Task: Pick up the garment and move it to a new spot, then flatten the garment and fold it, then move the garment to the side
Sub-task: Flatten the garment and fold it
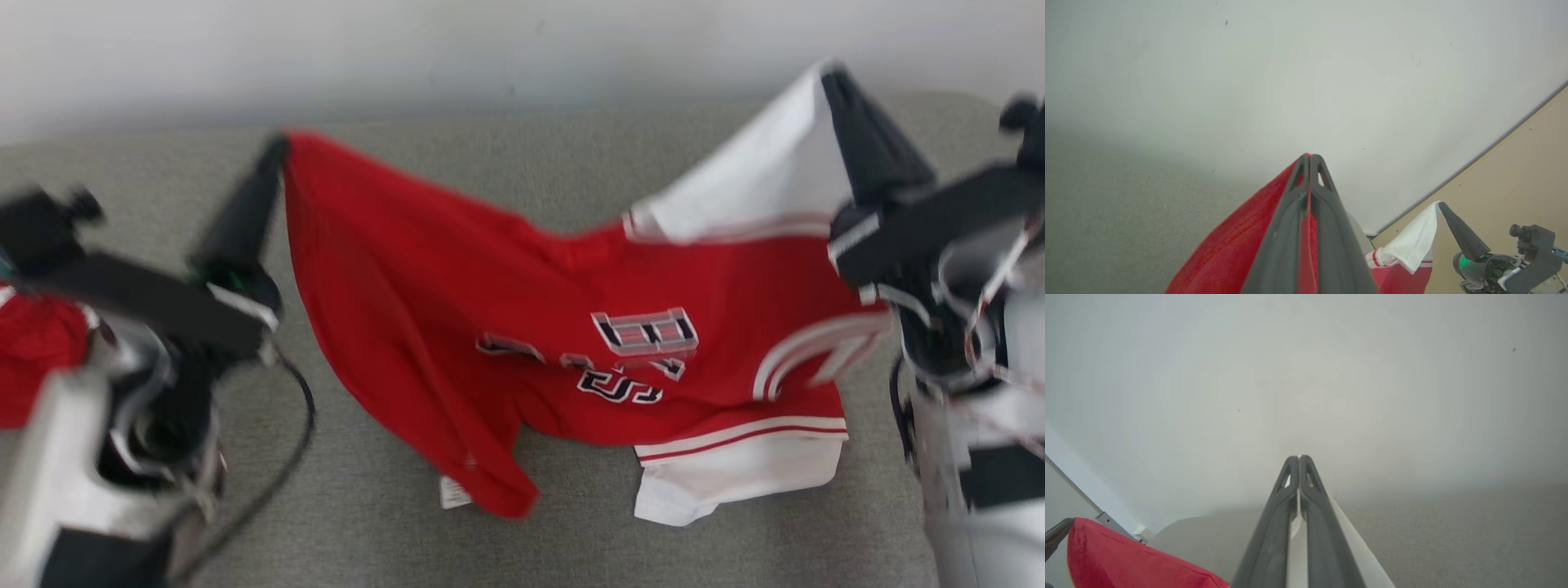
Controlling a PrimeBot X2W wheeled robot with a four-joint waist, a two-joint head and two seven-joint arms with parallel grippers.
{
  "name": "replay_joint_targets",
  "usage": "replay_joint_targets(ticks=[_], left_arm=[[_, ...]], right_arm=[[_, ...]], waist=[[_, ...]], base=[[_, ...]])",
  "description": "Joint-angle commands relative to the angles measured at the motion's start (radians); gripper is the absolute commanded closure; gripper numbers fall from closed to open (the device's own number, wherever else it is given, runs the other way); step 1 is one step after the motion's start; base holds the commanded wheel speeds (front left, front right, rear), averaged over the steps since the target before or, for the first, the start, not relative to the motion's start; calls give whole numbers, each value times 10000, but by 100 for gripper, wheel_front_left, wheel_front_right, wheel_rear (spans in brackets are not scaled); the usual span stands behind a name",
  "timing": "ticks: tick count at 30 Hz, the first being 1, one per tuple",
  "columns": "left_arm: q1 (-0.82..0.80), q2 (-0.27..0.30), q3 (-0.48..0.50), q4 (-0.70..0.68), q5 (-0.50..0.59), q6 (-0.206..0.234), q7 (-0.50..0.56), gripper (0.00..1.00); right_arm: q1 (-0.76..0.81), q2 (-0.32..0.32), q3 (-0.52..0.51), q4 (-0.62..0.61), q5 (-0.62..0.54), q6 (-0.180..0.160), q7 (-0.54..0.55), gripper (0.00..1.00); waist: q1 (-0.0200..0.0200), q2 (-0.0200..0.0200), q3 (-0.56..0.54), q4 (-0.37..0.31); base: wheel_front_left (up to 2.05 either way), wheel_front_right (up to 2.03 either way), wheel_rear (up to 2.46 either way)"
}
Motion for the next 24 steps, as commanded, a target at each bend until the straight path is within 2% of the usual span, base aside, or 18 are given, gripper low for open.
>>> replay_joint_targets(ticks=[1, 4, 8, 15, 20, 24], left_arm=[[-379, 43, 130, 31, -38, 43, 2, 100], [-2048, 142, 674, 279, -45, 424, -177, 100], [-4349, 452, 1195, 876, 681, 588, -1113, 100], [-7119, 656, 1563, 1651, 1991, 185, -3406, 100], [-7928, 733, 1550, 1445, 2369, -393, -4517, 100], [-6923, 819, 1353, 1287, 2213, -622, -4785, 100]], right_arm=[[-332, -48, 105, 126, 74, 4, -95, 100], [-2235, -8, 318, 1073, -146, 4, -653, 100], [-4629, 192, 391, 2338, -907, 4, -1879, 100], [-7866, 761, -583, 3958, -2452, 4, -4756, 100], [-8945, 768, -580, 3974, -3488, 4, -5906, 100], [-8492, 654, -200, 3862, -3613, 5, -6115, 100]], waist=[[-1, 0, 1402, -734], [-1, 0, 2211, -982], [-1, 0, 2875, -1275], [-1, 0, 2778, -1641], [-1, 0, 2982, -1748], [-1, 0, 3049, -1798]], base=[[0, 0, 0], [0, 0, 0], [0, 0, 0], [0, 0, 0], [0, 0, 0], [0, 0, 0]])
